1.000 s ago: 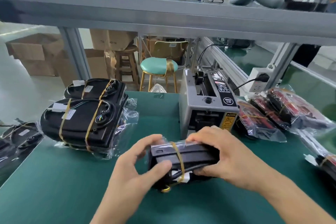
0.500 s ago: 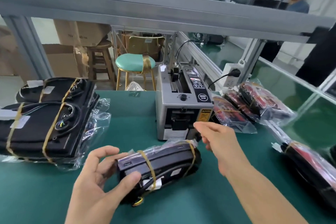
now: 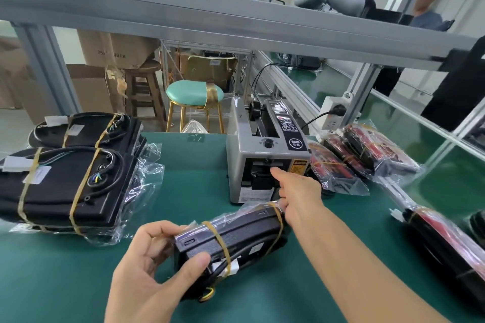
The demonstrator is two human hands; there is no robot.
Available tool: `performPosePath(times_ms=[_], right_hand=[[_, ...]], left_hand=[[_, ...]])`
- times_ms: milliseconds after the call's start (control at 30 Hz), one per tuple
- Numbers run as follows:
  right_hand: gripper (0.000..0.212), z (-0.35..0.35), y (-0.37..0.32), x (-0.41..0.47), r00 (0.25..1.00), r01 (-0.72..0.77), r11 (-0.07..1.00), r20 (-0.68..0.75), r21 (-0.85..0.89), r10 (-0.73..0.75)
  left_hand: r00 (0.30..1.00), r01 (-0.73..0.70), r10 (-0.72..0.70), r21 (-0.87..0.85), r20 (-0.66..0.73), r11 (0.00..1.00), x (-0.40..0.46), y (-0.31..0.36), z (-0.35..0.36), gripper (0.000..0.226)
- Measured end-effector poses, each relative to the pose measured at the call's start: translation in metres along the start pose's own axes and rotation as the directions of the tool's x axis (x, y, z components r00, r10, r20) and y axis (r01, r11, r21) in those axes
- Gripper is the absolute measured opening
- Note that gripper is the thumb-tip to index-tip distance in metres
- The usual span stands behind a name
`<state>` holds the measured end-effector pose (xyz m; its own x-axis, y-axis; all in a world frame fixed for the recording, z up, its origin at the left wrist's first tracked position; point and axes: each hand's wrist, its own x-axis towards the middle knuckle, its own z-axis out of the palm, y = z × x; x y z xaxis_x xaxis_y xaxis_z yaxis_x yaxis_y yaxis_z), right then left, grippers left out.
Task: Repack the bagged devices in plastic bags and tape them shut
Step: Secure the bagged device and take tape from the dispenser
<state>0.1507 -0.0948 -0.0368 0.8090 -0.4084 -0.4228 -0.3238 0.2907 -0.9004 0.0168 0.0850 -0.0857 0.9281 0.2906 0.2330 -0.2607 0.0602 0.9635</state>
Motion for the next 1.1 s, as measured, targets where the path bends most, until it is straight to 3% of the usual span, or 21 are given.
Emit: performPosePath(times_ms=[200,300,367,433,600,667,867,1100], right_hand=[[0.019,0.004,-0.003,-0.001,0.996,-0.082,0.992,0.044,0.091,0.079],[0.02,-0.011,-0.012,-0.009,0.986,-0.086,0.996,0.143,0.011,0.084],[0.027,-0.026,-0.02,-0.024,0.971,0.004,0.998,0.24,-0.066,0.012],[0.022,-0.039,-0.024,-0.054,0.932,0.14,0.981,0.352,-0.134,-0.085],[0.014,-0.039,0.0,-0.122,0.738,0.352,0.928,0.647,-0.125,-0.192],[0.005,-0.036,0.017,-0.124,0.745,0.385,0.906,0.639,-0.175,-0.192],[0.006,-0.04,0.041,-0.125,0.777,0.544,0.783,0.534,-0.304,-0.333],[0.004,-0.041,0.05,-0.127,0.775,0.565,0.748,0.535,-0.347,-0.337]], left_hand=[[1.0,-0.008,0.008,-0.001,-0.021,1.0,-0.002,0.005,0.004,0.053],[1.0,-0.029,0.029,0.025,0.006,0.999,-0.005,0.008,0.003,0.048],[0.998,-0.05,0.052,0.051,-0.03,0.997,-0.008,0.007,0.007,0.047],[0.991,-0.052,0.059,0.063,-0.118,0.997,-0.012,0.005,0.016,0.046],[0.959,-0.078,0.104,0.107,-0.265,0.991,-0.025,0.003,0.037,0.047],[0.959,-0.091,0.116,0.106,-0.257,0.99,-0.027,0.005,0.038,0.047],[0.961,-0.122,0.15,0.135,-0.23,0.983,-0.035,0.01,0.038,0.045],[0.957,-0.141,0.178,0.169,-0.228,0.975,-0.038,0.013,0.037,0.04]])
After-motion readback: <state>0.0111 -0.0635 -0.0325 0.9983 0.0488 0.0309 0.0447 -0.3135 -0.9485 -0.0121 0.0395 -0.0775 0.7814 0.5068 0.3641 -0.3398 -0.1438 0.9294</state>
